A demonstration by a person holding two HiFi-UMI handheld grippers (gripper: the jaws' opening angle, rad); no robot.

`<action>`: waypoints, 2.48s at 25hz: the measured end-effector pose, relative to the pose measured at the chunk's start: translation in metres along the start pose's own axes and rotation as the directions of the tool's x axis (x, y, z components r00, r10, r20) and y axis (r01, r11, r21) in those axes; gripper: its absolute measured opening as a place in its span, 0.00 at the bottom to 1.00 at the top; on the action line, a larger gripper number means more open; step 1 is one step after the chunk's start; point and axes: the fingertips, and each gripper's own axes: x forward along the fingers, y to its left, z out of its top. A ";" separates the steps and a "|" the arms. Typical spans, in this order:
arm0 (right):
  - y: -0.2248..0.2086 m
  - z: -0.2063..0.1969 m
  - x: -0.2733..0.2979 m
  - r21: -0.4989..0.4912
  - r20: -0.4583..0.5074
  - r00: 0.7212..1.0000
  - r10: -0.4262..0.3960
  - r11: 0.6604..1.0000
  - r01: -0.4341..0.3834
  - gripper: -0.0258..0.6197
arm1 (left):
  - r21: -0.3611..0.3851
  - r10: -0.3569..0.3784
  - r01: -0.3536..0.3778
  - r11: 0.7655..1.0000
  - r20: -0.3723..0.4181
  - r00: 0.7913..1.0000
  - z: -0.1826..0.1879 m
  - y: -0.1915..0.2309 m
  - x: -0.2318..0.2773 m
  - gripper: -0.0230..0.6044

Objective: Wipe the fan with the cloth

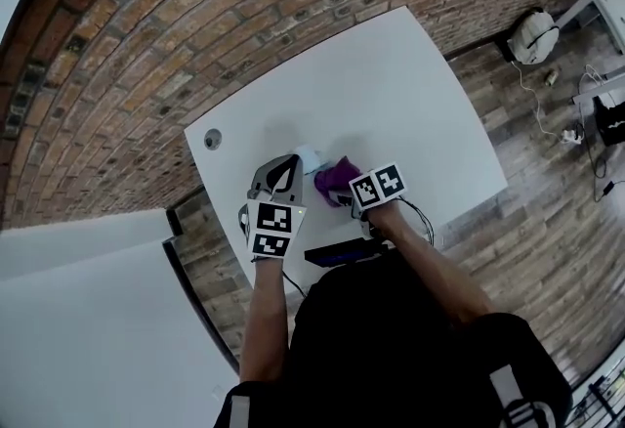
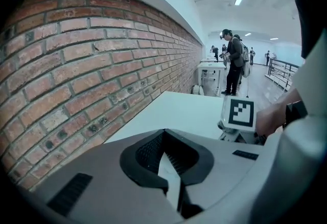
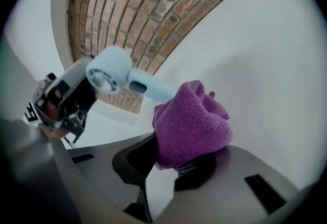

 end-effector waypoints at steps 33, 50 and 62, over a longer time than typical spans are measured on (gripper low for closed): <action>0.099 0.176 -0.034 -0.606 0.018 0.994 0.104 0.792 -0.072 0.15 | -0.388 -0.199 0.216 0.896 0.084 0.976 -0.042 -0.032 -0.014 0.04; 0.060 0.103 -0.078 -0.170 0.237 0.965 0.113 0.983 -0.073 0.15 | -0.327 -0.078 0.097 0.940 0.070 0.994 -0.023 0.026 -0.033 0.04; 0.092 0.110 -0.062 -0.242 0.280 0.934 0.221 0.958 -0.154 0.14 | 0.082 -0.056 0.070 0.994 -0.162 0.985 -0.014 -0.001 -0.013 0.04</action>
